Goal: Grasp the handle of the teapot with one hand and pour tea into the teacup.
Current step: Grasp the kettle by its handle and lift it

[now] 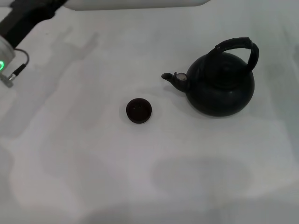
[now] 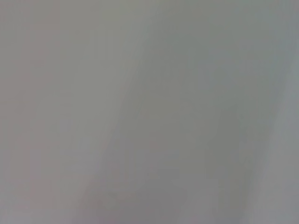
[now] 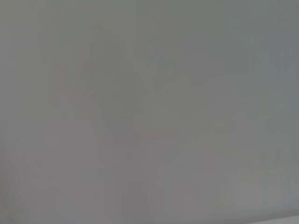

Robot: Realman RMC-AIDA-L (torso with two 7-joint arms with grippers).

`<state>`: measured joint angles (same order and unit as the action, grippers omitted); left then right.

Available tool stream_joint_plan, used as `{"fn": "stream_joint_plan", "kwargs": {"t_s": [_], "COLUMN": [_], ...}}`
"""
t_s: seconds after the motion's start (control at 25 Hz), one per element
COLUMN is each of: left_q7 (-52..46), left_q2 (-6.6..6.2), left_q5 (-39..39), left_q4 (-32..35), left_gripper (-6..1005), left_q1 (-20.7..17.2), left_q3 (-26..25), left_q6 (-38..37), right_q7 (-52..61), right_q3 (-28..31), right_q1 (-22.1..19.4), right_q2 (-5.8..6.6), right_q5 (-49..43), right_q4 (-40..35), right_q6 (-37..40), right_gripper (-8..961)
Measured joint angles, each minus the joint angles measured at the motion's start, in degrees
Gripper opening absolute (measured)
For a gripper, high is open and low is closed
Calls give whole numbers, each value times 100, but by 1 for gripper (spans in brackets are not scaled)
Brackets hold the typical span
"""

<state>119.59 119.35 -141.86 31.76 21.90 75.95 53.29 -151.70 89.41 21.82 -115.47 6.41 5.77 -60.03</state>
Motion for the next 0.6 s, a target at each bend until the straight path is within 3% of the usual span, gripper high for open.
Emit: {"fn": "stream_joint_plan", "kwargs": {"t_s": [0.16, 0.32, 0.6], "left_q7": [1148, 1568, 1670], "left_q2": [21, 12, 4], "left_q5": [-1418, -1988, -2032], "left_q4": [-743, -1193, -1337], "left_gripper": [889, 889, 890], "left_q1": [-5, 23, -12], "left_q3": [34, 40, 23], "left_q6": [439, 622, 629], "right_q7": [416, 847, 1538], "right_q3": [-60, -371, -1901], "right_q1": [-17, -212, -728], "right_q2": [22, 105, 554], "right_q5": [-53, -85, -89], "right_q4": [1, 1, -58], "right_q6": [-86, -371, -1361], "right_gripper": [826, 826, 826]}}
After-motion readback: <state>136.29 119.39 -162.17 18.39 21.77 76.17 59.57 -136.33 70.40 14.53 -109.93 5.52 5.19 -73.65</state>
